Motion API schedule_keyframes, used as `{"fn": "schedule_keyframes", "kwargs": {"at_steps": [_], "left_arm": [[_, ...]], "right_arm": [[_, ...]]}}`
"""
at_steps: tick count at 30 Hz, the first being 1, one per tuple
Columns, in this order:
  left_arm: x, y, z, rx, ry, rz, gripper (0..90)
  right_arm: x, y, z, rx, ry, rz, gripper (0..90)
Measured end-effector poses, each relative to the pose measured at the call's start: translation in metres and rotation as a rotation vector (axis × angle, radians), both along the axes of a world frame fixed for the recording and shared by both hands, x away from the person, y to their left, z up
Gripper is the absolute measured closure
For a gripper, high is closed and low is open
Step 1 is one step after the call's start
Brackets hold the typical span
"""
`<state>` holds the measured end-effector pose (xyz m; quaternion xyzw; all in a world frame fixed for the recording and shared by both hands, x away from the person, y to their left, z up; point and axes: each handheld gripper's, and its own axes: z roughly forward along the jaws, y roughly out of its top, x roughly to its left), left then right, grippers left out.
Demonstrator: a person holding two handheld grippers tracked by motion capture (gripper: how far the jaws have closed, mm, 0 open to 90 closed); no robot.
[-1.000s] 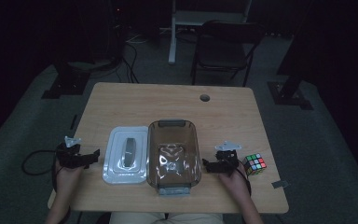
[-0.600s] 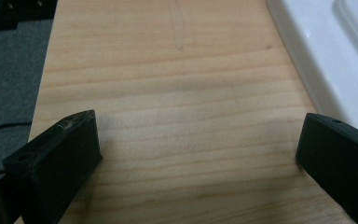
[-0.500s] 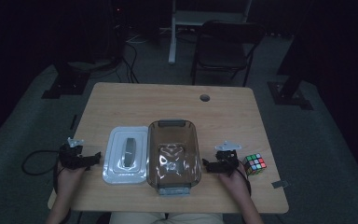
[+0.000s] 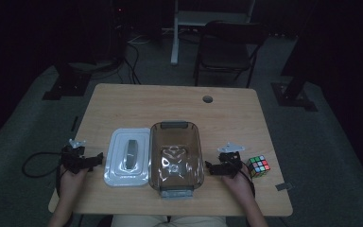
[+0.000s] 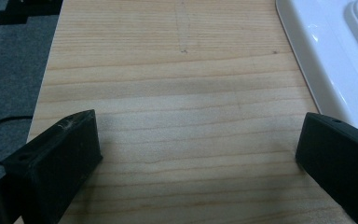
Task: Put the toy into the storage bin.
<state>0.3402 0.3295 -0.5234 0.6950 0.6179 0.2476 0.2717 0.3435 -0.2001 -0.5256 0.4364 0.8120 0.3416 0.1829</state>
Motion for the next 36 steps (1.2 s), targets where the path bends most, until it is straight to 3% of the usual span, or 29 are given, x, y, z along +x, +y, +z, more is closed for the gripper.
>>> {"fn": "schedule_keyframes", "kwargs": {"at_steps": [5, 7, 9, 21, 28, 36], "left_arm": [[-0.001, -0.001, 0.0, 0.0, 0.001, -0.016, 0.5], [-0.001, -0.001, 0.0, 0.0, 0.0, -0.014, 0.5], [-0.001, -0.001, 0.0, 0.0, 0.0, -0.014, 0.5], [-0.001, -0.001, 0.0, 0.0, 0.001, -0.018, 0.5], [-0.001, -0.001, 0.0, 0.001, 0.001, -0.022, 0.5], [-0.001, -0.001, 0.0, 0.001, 0.001, -0.023, 0.5]], "right_arm": [[0.0, 0.001, 0.003, -0.021, 0.032, -0.008, 12.9], [-0.002, 0.001, 0.006, -0.038, 0.024, -0.018, 13.0], [-0.004, -0.001, 0.008, -0.021, 0.028, -0.01, 11.5], [-0.022, -0.025, 0.054, 0.023, -0.093, -0.052, 12.7], [-0.031, -0.054, 0.076, 0.038, -0.156, -0.136, 12.6], [-0.04, -0.091, 0.077, 0.034, -0.17, -0.251, 12.1]]}}
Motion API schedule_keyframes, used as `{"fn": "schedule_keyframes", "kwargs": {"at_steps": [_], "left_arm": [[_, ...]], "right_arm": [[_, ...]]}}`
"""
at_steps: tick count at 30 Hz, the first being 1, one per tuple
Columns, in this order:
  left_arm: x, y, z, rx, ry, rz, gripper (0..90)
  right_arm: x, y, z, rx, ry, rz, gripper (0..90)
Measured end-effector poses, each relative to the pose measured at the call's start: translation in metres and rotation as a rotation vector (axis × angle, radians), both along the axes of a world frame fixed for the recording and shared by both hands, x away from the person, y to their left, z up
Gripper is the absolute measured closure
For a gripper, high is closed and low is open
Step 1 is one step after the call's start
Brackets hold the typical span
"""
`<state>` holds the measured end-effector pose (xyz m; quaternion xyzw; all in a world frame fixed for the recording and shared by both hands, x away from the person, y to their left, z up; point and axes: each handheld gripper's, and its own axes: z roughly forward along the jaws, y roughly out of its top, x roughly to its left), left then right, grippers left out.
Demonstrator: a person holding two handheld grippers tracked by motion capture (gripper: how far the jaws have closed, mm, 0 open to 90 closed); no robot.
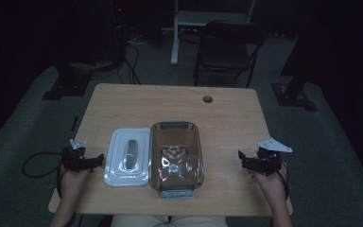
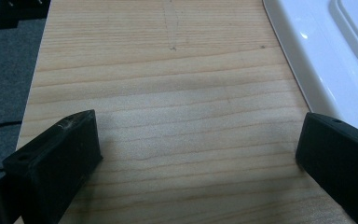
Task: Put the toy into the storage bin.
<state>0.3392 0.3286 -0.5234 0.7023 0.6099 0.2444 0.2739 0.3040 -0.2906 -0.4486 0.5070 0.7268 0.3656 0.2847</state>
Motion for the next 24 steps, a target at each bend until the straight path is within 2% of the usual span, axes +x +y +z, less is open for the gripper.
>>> {"fn": "schedule_keyframes", "kwargs": {"at_steps": [5, 10, 17, 19, 24], "left_arm": [[0.0, 0.0, 0.0, 0.0, 0.0, 0.0, 0.5], [0.0, 0.0, 0.0, 0.001, 0.0, -0.002, 0.5], [0.0, 0.0, 0.0, 0.001, 0.0, -0.004, 0.5], [0.0, 0.0, 0.0, 0.0, 0.0, -0.004, 0.5], [0.0, 0.0, 0.0, 0.001, 0.0, -0.005, 0.5]], "right_arm": [[-0.007, -0.019, -0.006, 0.017, 0.011, -0.057, 11.7], [-0.014, -0.029, -0.016, 0.034, 0.041, -0.064, 11.2], [-0.024, -0.034, -0.038, 0.037, 0.081, -0.088, 11.2], [-0.024, -0.035, -0.044, 0.051, 0.093, -0.094, 11.2], [-0.023, -0.035, -0.058, 0.05, 0.126, -0.095, 11.2]]}}
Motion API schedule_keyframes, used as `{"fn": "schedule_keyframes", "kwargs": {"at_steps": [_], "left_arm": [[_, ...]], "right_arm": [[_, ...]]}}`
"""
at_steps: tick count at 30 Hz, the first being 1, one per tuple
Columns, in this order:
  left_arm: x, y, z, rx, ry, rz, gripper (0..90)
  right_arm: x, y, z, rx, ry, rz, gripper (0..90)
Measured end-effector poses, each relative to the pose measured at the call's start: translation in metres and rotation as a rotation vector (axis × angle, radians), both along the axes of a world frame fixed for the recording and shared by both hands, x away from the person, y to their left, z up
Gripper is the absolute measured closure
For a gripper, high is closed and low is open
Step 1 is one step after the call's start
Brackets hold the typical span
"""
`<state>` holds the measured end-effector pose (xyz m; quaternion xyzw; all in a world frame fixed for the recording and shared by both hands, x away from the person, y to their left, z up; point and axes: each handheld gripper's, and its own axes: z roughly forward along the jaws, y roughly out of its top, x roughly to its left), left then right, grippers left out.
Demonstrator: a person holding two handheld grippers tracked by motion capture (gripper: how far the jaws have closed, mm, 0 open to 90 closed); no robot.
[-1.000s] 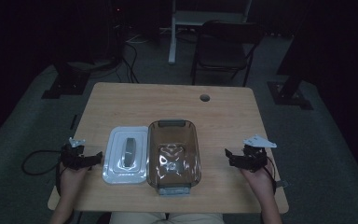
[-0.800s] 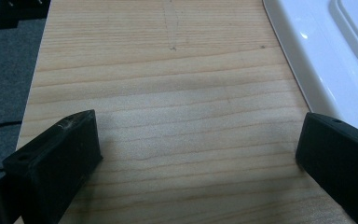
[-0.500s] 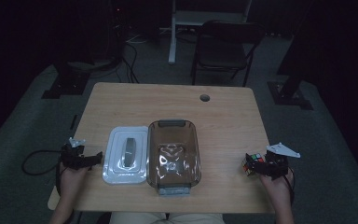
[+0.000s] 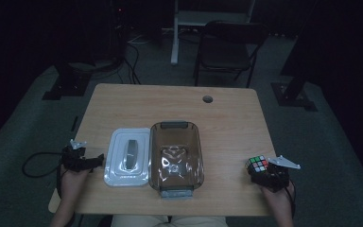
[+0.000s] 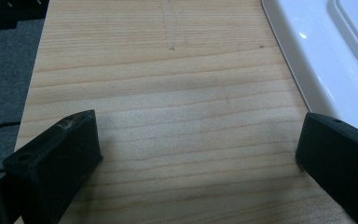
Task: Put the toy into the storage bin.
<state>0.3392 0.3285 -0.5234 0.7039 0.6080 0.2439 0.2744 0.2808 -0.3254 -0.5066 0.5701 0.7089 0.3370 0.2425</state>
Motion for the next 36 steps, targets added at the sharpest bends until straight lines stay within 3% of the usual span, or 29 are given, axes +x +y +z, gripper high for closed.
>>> {"fn": "schedule_keyframes", "kwargs": {"at_steps": [12, 18, 21, 30, 36], "left_arm": [[0.0, 0.0, 0.0, 0.0, 0.0, -0.001, 0.5], [0.0, 0.0, 0.0, 0.0, 0.0, -0.001, 0.5], [0.0, 0.0, 0.0, 0.0, -0.001, -0.002, 0.5], [0.0, 0.0, 0.0, 0.0, 0.0, -0.003, 0.5], [0.0, 0.0, 0.0, 0.0, 0.0, -0.004, 0.5]], "right_arm": [[0.003, 0.0, -0.01, 0.001, 0.01, -0.017, 14.6], [0.002, 0.002, -0.012, -0.02, 0.016, -0.013, 22.9], [0.002, 0.005, -0.012, -0.033, 0.018, -0.001, 33.1], [0.001, 0.003, -0.011, -0.038, 0.008, 0.0, 33.7], [-0.001, 0.001, -0.002, -0.037, -0.002, 0.008, 33.8]]}}
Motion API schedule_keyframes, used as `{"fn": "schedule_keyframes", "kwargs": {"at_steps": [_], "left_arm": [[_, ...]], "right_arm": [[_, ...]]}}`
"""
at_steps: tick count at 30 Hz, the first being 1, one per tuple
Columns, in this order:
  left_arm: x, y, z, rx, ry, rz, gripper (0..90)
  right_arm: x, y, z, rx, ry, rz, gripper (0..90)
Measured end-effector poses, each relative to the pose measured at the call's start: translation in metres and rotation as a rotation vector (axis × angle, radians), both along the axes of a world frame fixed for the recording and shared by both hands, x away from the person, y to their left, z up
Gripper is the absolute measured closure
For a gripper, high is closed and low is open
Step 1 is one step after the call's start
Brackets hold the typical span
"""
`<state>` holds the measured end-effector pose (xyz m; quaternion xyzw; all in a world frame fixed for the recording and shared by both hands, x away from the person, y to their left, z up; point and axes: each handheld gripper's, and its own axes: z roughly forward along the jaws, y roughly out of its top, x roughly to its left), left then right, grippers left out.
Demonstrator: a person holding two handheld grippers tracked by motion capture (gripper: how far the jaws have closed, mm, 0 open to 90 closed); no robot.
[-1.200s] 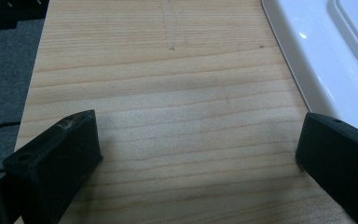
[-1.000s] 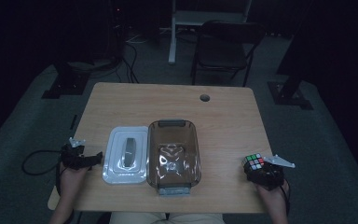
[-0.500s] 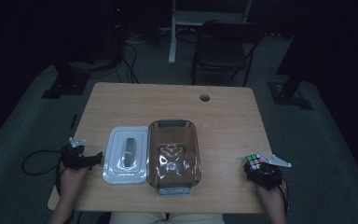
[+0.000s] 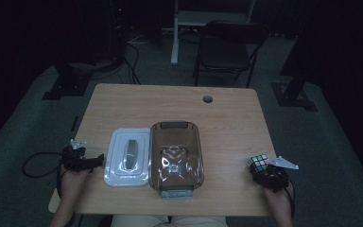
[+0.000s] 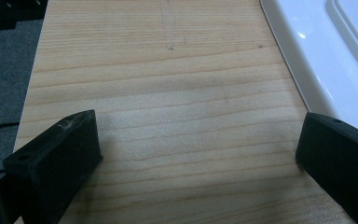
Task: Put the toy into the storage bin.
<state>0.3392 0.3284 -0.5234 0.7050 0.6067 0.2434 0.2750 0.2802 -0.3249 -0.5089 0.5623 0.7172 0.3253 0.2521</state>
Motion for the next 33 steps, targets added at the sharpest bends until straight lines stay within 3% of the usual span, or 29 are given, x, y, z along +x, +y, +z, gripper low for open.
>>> {"fn": "schedule_keyframes", "kwargs": {"at_steps": [6, 17, 33], "left_arm": [[0.0, 0.0, 0.0, 0.0, 0.0, 0.0, 0.5], [0.0, 0.0, 0.0, 0.0, 0.0, -0.004, 0.5], [0.0, 0.0, 0.0, 0.0, 0.0, -0.004, 0.5]], "right_arm": [[-0.002, 0.001, 0.014, 0.004, -0.029, 0.022, 33.8], [-0.001, 0.012, 0.048, -0.007, -0.071, 0.113, 33.8], [-0.004, 0.044, 0.105, 0.014, -0.166, 0.282, 33.8]]}}
